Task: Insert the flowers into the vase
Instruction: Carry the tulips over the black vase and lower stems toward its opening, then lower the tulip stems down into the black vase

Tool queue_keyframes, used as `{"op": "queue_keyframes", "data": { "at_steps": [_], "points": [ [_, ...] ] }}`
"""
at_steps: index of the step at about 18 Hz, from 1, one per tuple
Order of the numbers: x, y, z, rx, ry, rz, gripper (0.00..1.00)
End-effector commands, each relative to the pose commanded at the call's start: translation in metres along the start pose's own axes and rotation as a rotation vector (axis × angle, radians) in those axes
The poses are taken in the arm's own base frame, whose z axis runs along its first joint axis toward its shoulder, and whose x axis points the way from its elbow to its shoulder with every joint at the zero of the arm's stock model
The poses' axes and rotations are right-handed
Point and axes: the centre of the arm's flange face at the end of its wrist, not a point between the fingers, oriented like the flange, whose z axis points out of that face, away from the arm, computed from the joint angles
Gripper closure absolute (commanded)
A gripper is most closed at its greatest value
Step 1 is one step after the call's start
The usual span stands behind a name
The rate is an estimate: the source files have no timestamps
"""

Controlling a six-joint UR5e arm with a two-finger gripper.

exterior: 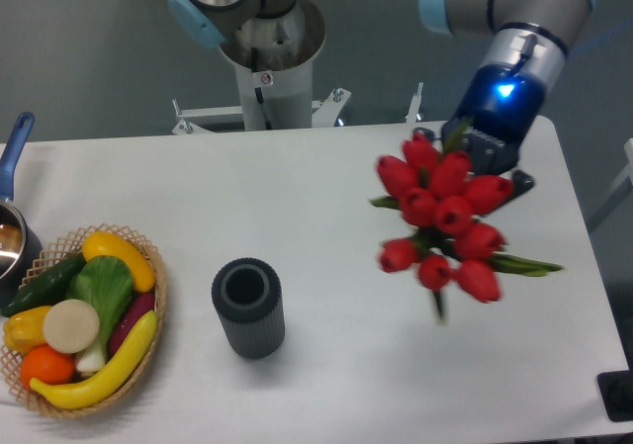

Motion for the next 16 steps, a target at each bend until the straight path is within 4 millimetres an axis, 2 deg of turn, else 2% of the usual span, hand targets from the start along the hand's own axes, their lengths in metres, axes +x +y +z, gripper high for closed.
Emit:
{"op": "queue_keyframes", "data": {
  "at_steps": [2,6,9,11,16],
  "points": [
    [0.016,0.010,0.020,0.076,0.073,0.039,0.83],
    [0.032,0.024,0.045,0.115,0.133,0.051,0.83],
    [0.043,0.020,0.060,0.144,0.173,0.064,0.83],
    [0.051,0.025,0.077,0.145,0.203,0.072,0.84],
    [0.054,0.033,0.090,0.169,0.232,0.081,0.84]
  ]
}}
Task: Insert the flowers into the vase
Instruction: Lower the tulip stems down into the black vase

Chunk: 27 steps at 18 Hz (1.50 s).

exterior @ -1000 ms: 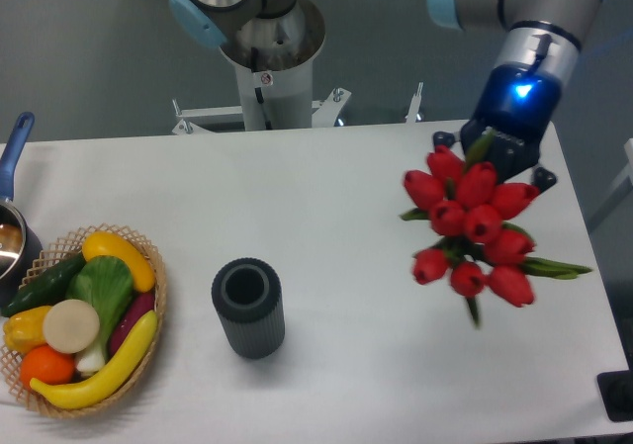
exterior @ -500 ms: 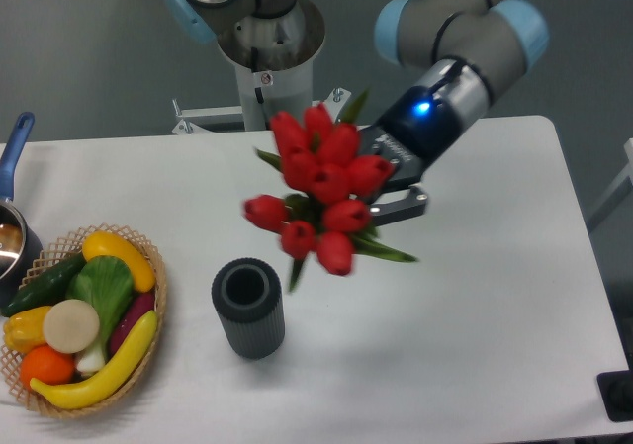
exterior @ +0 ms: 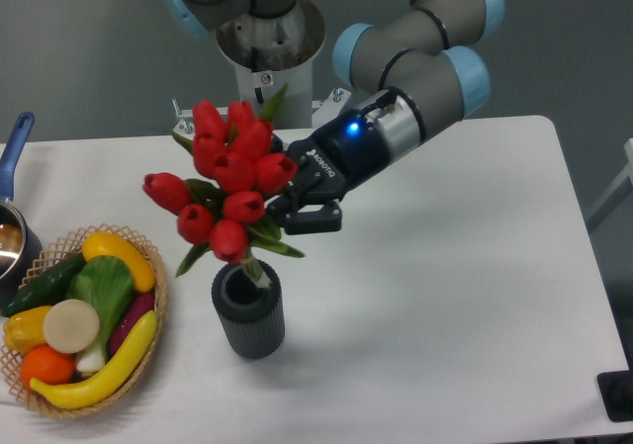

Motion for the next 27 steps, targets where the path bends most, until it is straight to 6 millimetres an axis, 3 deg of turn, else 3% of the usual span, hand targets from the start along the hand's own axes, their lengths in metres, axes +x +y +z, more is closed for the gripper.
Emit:
{"op": "queue_keyframes", "data": {
  "at_steps": [8,18,27],
  "points": [
    [0.013,0.039,0.006,0.004,0.011,-0.037,0.84],
    [0.010,0.095,-0.021,-0.016,-0.042,-0.148,0.83],
    [0.009,0.127,-0.021,-0.059,-0.046,-0.203,0.82]
  ]
}}
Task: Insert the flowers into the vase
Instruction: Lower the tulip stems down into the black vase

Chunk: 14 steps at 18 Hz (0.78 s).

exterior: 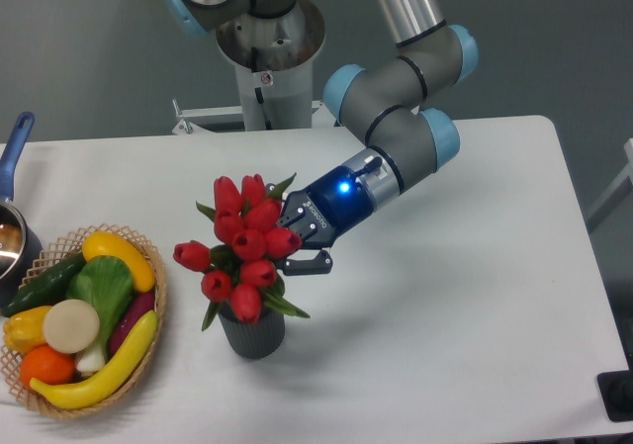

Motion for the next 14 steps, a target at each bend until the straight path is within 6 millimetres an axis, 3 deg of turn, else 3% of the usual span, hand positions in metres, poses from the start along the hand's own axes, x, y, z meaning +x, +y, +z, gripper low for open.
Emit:
{"op": "queue_keyframes", "data": {
  "at_steps": [6,9,10,13,14],
  "points": [
    [-0.001,0.009,0.003,-0.004,0.004,-0.017,0.81],
    [-0.007,0.016,0.003,-0.004,0.005,-0.023,0.70],
    [-0.007,0.017,0.003,-0.004,0.005,-0.011,0.65],
    [-0.008,0.021,0.003,-0.004,0.005,0.014,0.36],
    [-0.008,0.020,0.003,-0.004,0.005,0.020,0.15]
  ]
}}
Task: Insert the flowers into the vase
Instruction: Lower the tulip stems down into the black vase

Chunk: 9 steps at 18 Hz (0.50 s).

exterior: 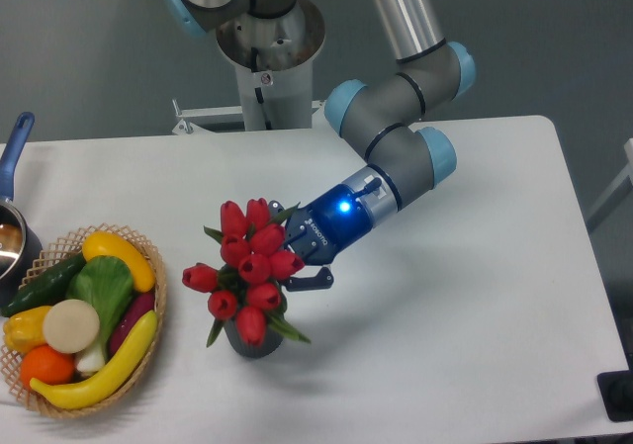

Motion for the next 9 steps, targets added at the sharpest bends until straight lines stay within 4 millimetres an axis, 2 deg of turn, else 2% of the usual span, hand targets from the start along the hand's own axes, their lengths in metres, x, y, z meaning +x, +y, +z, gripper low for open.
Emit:
{"op": "queue_keyframes", "data": {
  "at_steps": [1,2,6,9],
  "points": [
    [0.000,-0.001,-0.001,-0.001,-0.002,0.006,0.02],
    [0.000,-0.003,-0.002,-0.001,-0.003,0.008,0.00],
    [-0.001,-0.001,-0.006,-0.086,-0.025,0.022,0.00],
    [0.003,-0.012,-0.010,-0.204,-0.054,0.059,0.00]
  ]
}}
